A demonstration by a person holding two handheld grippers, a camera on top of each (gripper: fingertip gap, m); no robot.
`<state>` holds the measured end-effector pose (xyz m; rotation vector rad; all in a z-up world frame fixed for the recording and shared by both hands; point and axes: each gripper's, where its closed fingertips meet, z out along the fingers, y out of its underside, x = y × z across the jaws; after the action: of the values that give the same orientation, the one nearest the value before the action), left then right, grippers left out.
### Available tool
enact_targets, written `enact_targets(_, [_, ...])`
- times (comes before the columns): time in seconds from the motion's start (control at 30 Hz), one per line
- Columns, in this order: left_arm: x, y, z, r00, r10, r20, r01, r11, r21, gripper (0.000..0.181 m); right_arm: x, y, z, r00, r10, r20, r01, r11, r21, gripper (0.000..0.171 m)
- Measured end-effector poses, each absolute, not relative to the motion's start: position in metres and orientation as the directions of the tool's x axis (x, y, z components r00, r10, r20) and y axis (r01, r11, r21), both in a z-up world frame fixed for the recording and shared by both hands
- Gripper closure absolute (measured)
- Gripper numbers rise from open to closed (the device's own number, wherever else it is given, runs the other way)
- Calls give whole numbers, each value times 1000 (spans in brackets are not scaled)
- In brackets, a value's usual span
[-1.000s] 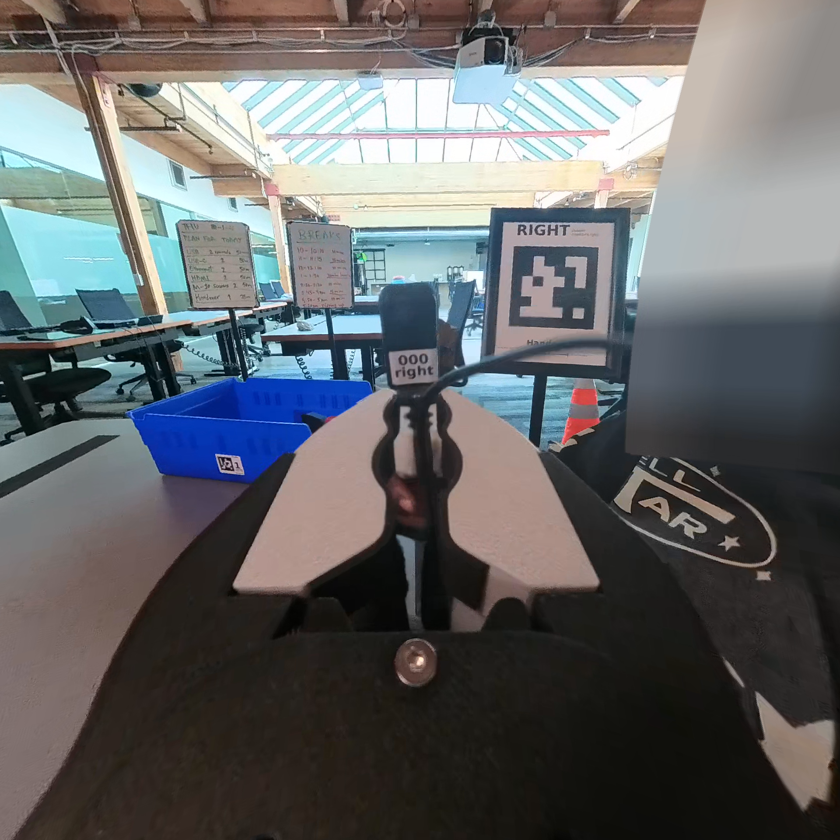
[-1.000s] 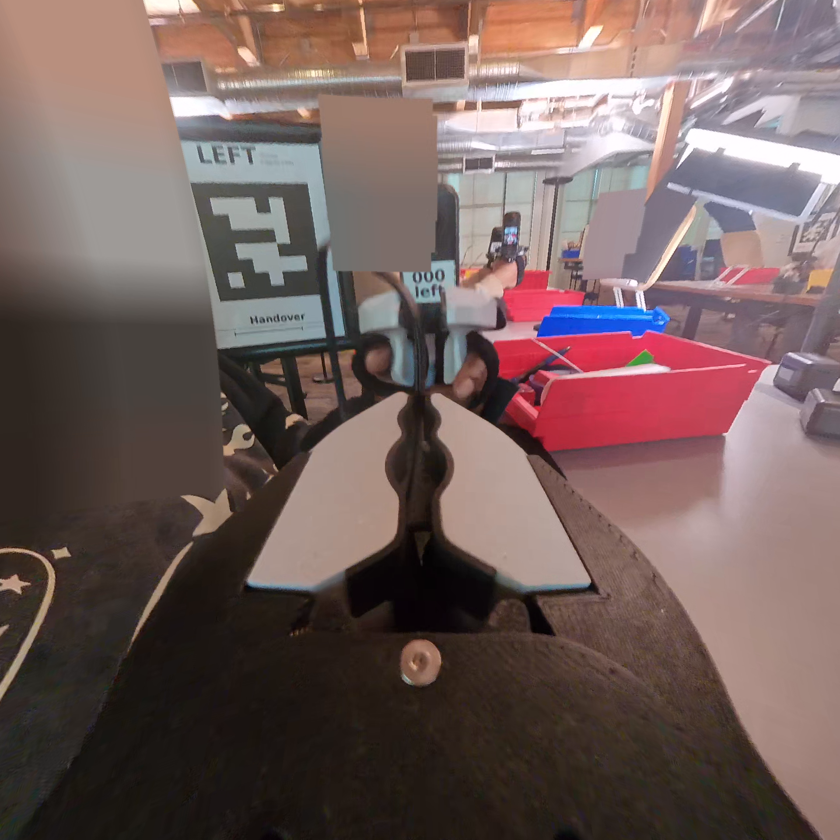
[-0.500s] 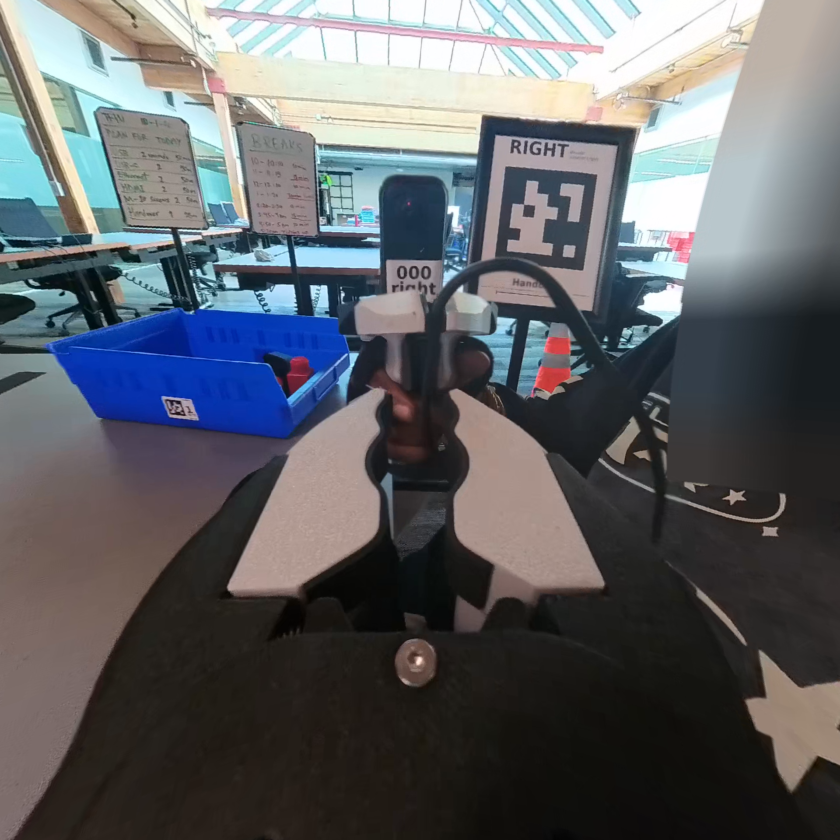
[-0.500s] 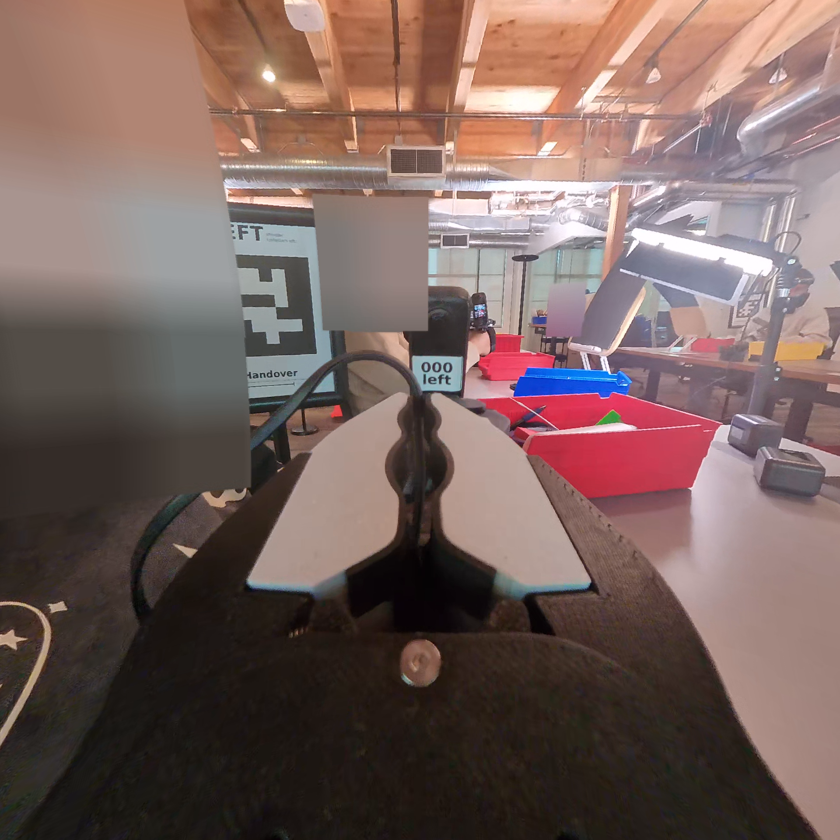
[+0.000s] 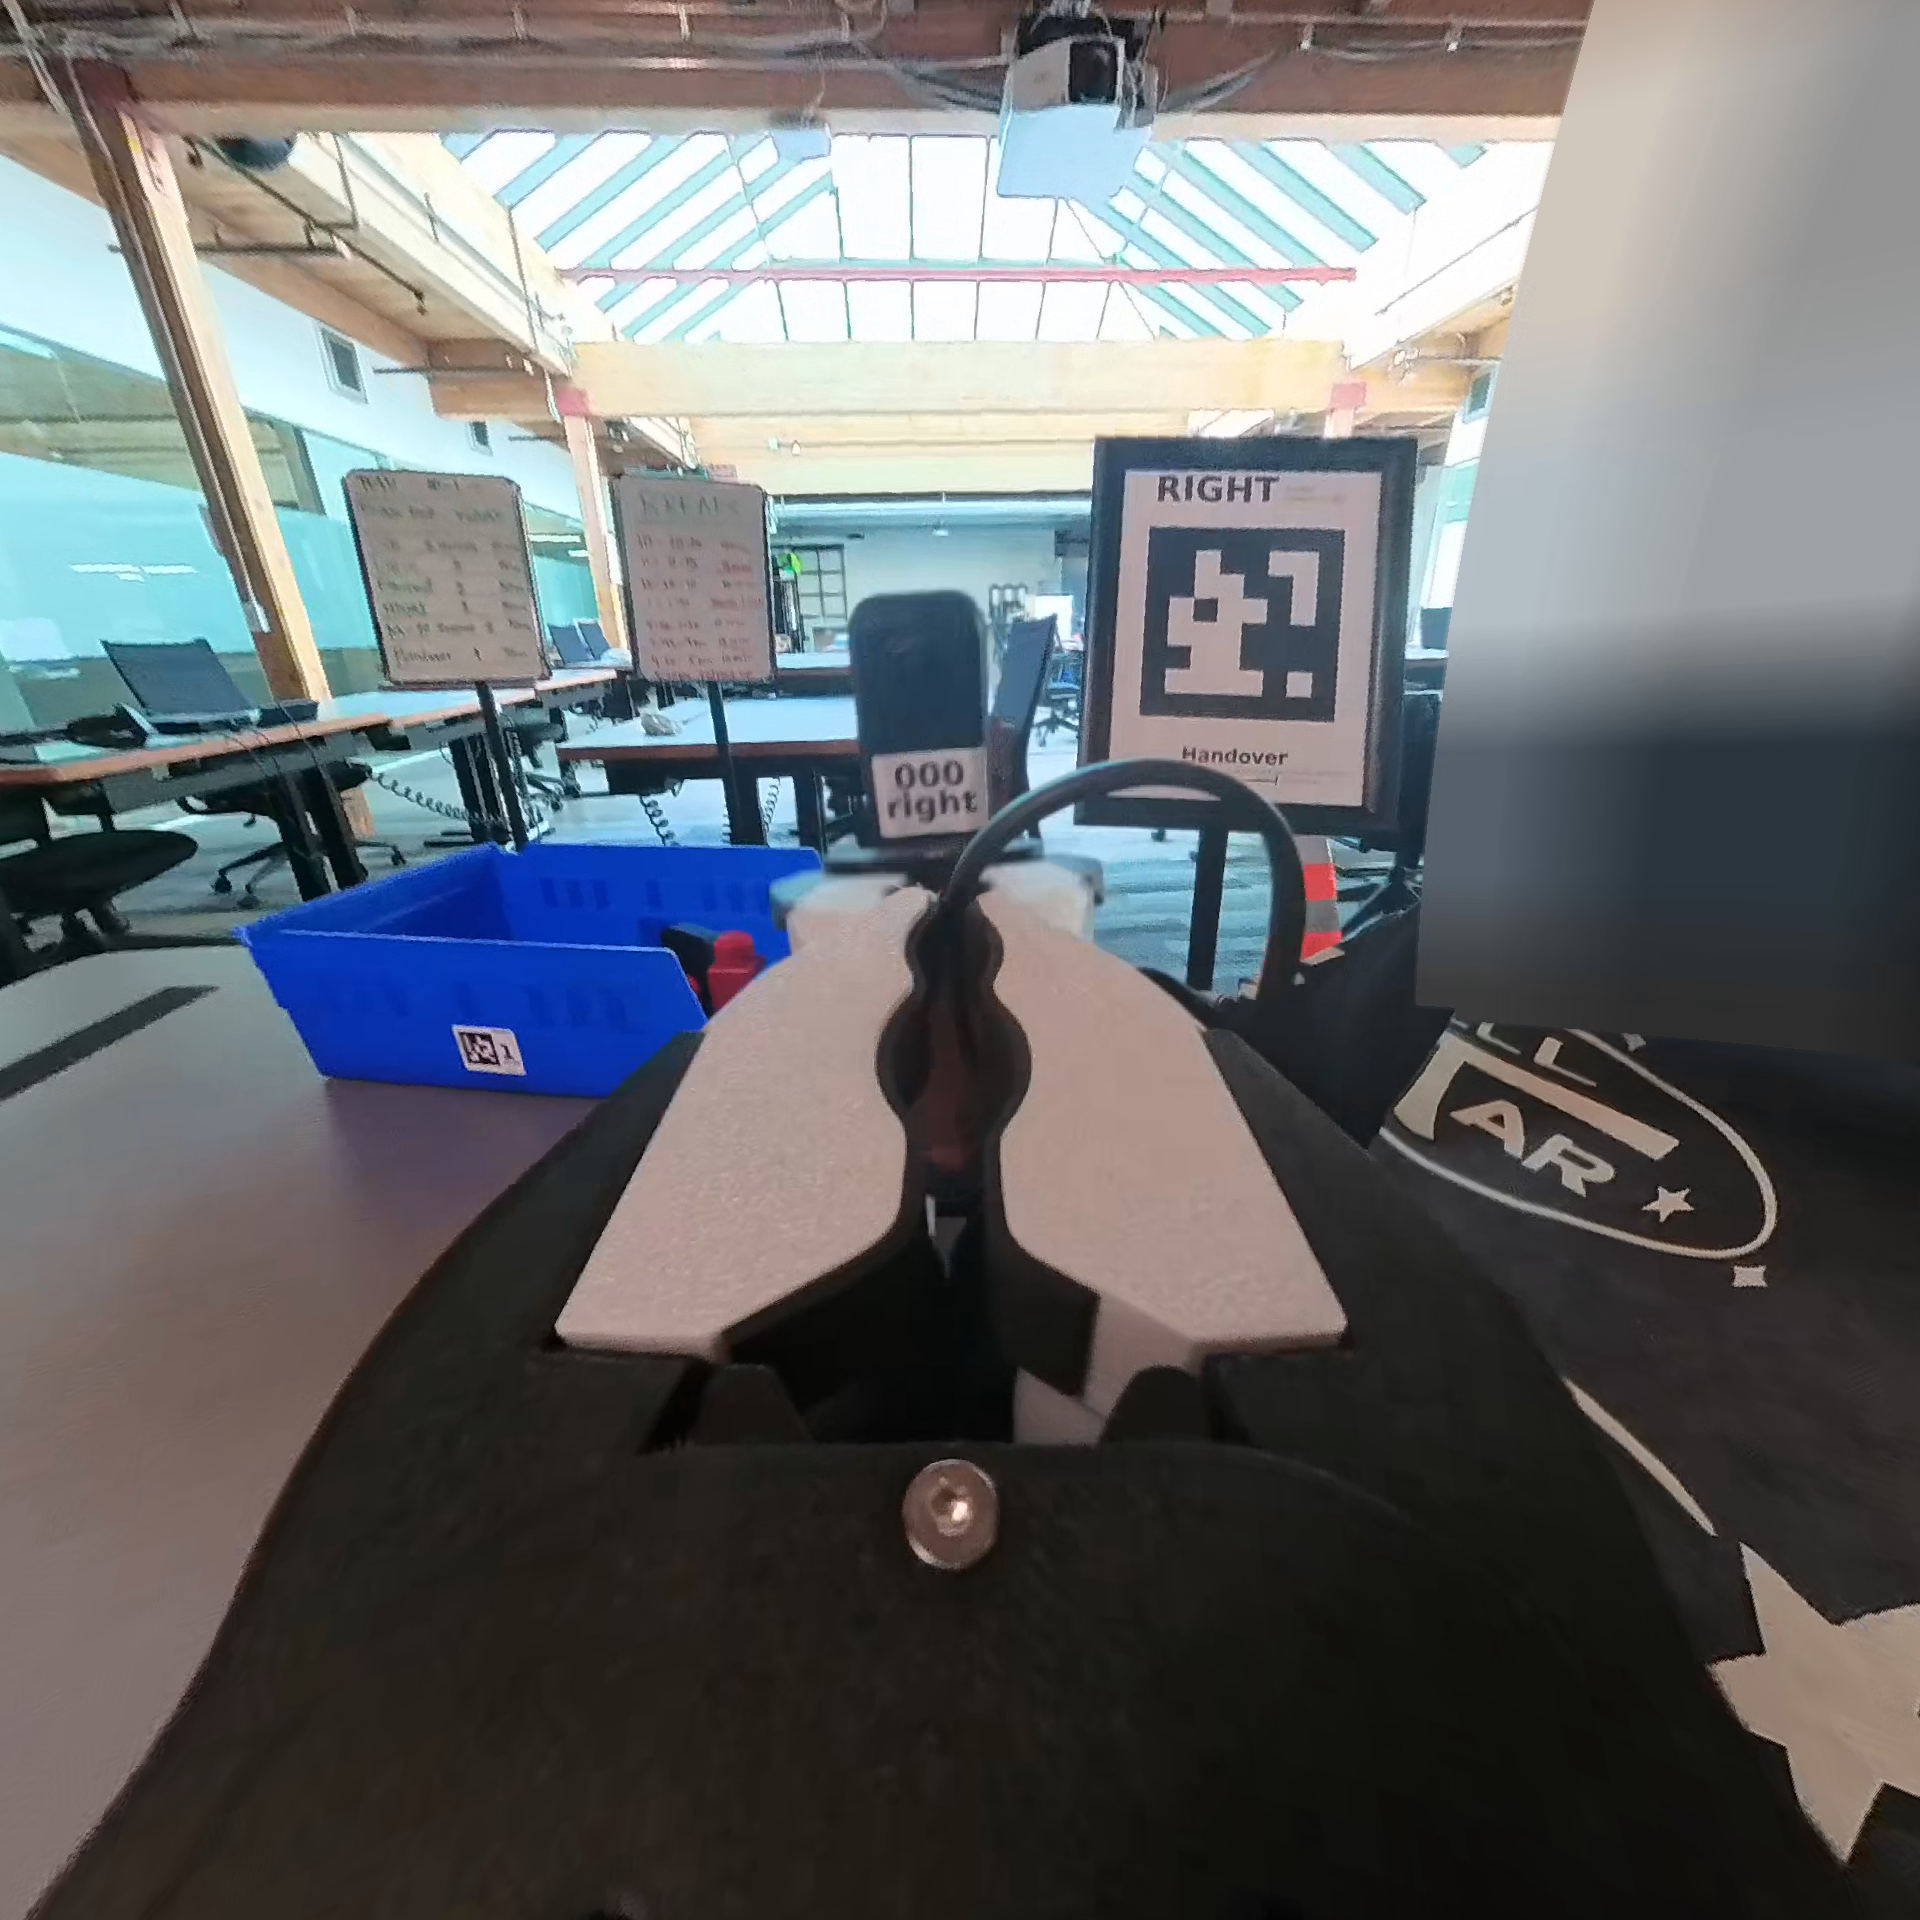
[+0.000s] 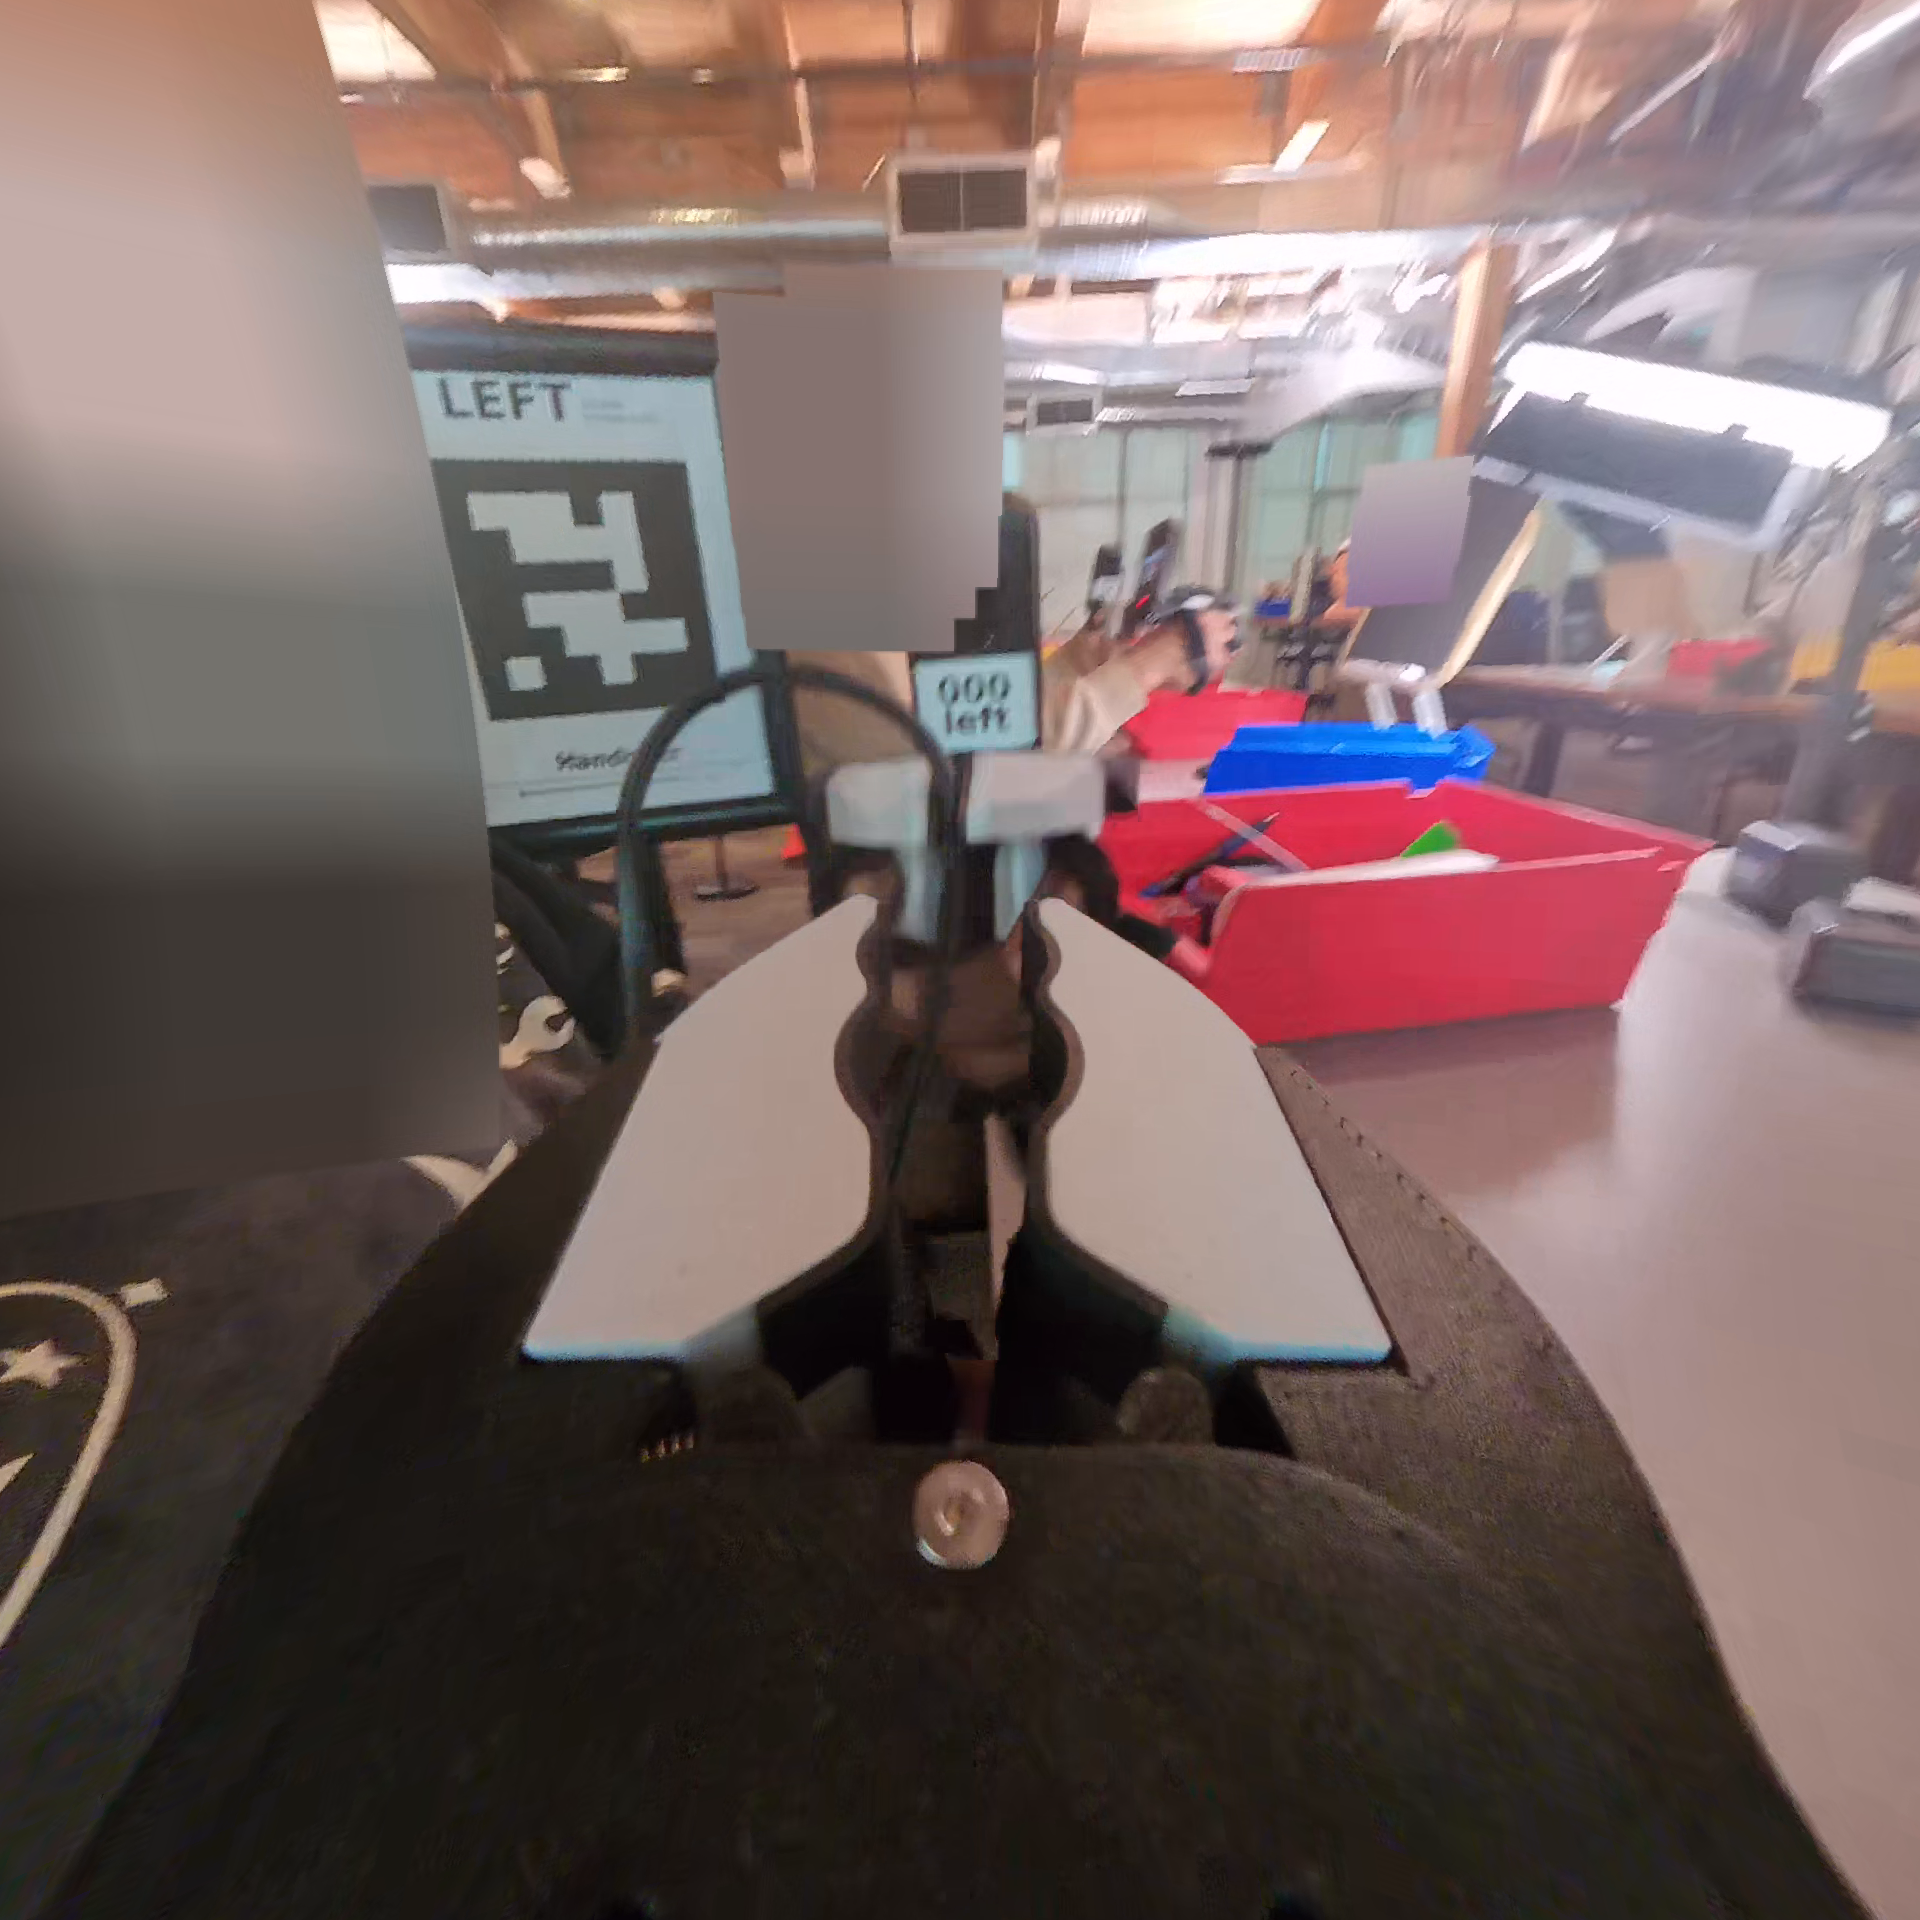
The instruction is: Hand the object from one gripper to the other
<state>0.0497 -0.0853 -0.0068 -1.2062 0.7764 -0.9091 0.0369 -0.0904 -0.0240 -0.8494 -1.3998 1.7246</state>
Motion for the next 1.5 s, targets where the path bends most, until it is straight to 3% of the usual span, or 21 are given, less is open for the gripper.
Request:
enact_targets(0.13, [45,-92,2,449,-892,-58,174,151,-973,178,33,-105,-42,-582,809,-82,-30,-123,-992,153])
enact_targets(0.2, [46,-95,5,444,-894,-65,184,162,-969,177,32,-105,-44,-574,817,-58,-41,-99,-994,164])
enact_targets(0.3, [47,-96,8,445,-892,-75,199,181,-963,173,34,-106,-41,-576,816,-45,-55,-93,-994,166])
enact_targets(0.67, [54,-74,-30,477,-878,-35,40,61,-997,158,43,-85,-7,-447,894,35,-262,-94,-960,167])
enact_targets(0.9, [65,-72,-44,485,-867,-113,-74,87,-993,176,44,-87,-2,-395,915,83,-296,-41,-954,167])
enact_targets(1.17, [50,-88,-7,432,-899,-77,143,153,-978,177,45,-83,-6,-452,892,25,-275,-113,-955,147])
enact_targets(1.43, [56,-108,5,304,-952,-45,245,124,-962,176,31,-110,-33,-571,821,2,-185,-126,-975,148])
enact_targets(1.5, [58,-110,4,296,-954,-51,242,127,-962,176,33,-115,-34,-586,810,23,-186,-106,-977,157])
